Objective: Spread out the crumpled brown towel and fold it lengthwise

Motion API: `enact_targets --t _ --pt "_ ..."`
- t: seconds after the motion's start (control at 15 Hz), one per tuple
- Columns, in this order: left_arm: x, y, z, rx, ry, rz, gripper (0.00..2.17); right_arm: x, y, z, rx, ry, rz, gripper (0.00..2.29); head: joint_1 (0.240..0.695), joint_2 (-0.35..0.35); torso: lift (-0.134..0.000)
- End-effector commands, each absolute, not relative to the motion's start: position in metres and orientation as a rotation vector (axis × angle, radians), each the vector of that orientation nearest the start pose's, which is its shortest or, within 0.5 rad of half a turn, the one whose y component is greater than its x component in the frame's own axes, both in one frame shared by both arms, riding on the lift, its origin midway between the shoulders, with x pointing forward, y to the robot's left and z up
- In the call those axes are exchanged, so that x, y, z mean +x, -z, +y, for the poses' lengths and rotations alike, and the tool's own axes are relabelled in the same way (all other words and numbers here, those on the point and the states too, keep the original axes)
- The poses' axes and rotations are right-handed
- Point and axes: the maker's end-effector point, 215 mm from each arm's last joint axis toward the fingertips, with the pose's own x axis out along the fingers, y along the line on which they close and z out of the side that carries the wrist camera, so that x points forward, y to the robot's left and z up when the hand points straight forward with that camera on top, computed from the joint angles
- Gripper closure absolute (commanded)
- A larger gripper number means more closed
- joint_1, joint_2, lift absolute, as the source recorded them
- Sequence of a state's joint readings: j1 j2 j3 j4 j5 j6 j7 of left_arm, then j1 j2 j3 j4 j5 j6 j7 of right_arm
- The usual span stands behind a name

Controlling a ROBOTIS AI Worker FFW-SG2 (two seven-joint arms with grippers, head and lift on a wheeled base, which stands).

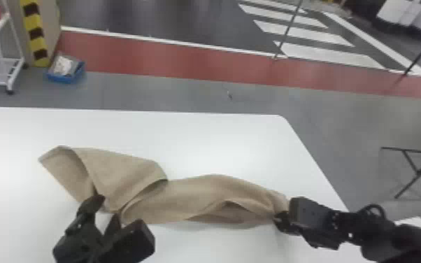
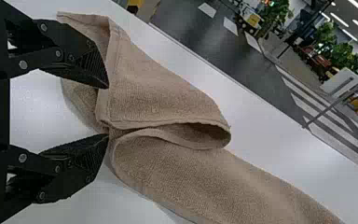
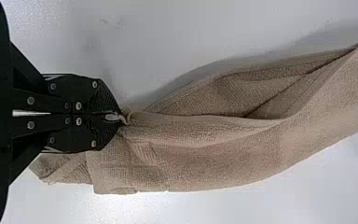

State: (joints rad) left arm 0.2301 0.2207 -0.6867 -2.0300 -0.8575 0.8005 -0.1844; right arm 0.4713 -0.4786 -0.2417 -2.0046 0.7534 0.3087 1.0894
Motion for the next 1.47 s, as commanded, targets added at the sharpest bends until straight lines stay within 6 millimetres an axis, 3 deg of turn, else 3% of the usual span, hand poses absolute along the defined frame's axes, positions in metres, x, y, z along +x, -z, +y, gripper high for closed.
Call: enact_targets --t 0.0,0.33,0.47,0.67,0.73,0.8,0.93,1.0,1.13,1.4 --pt "0.424 0.435 0.047 0.930 0.423 0.365 0.62 0.352 0.479 -0.398 -0.980 -0.719 0.898 2.15 0.695 -0.350 -0.124" --pt "0.428 0.442 0.045 0.969 0.415 0.360 0.80 0.351 0.480 -0.397 -0.978 -0.721 0.897 2.15 0.695 -0.350 -0.124" --pt "0.429 0.443 0.046 0.970 0.412 0.365 1.09 0.351 0.480 -0.397 -0.978 -0.721 0.897 2.15 0.695 -0.350 -0.124" --pt "0.433 0.442 0.053 0.962 0.388 0.377 1.09 0.352 0.478 -0.399 -0.978 -0.718 0.895 2.15 0.695 -0.350 -0.124" --pt "0.436 0.436 0.059 0.960 0.365 0.370 1.26 0.354 0.474 -0.400 -0.977 -0.712 0.887 2.15 0.695 -0.350 -0.124" --pt "0.437 0.430 0.070 0.956 0.311 0.368 1.81 0.354 0.470 -0.402 -0.977 -0.706 0.883 2.15 0.695 -0.350 -0.124" --pt "0.442 0.402 0.094 0.915 0.232 0.360 1.91 0.362 0.448 -0.402 -0.957 -0.692 0.832 2.15 0.695 -0.350 -0.124" --pt "0.444 0.382 0.096 0.885 0.219 0.342 1.91 0.367 0.430 -0.402 -0.910 -0.682 0.793 2.15 0.695 -0.350 -0.124" --pt "0.444 0.356 0.129 0.843 0.145 0.365 1.91 0.374 0.391 -0.403 -0.790 -0.659 0.714 2.15 0.695 -0.350 -0.124" --pt "0.451 0.328 0.178 0.786 0.056 0.394 1.91 0.393 0.323 -0.419 -0.515 -0.580 0.630 2.15 0.695 -0.350 -0.124"
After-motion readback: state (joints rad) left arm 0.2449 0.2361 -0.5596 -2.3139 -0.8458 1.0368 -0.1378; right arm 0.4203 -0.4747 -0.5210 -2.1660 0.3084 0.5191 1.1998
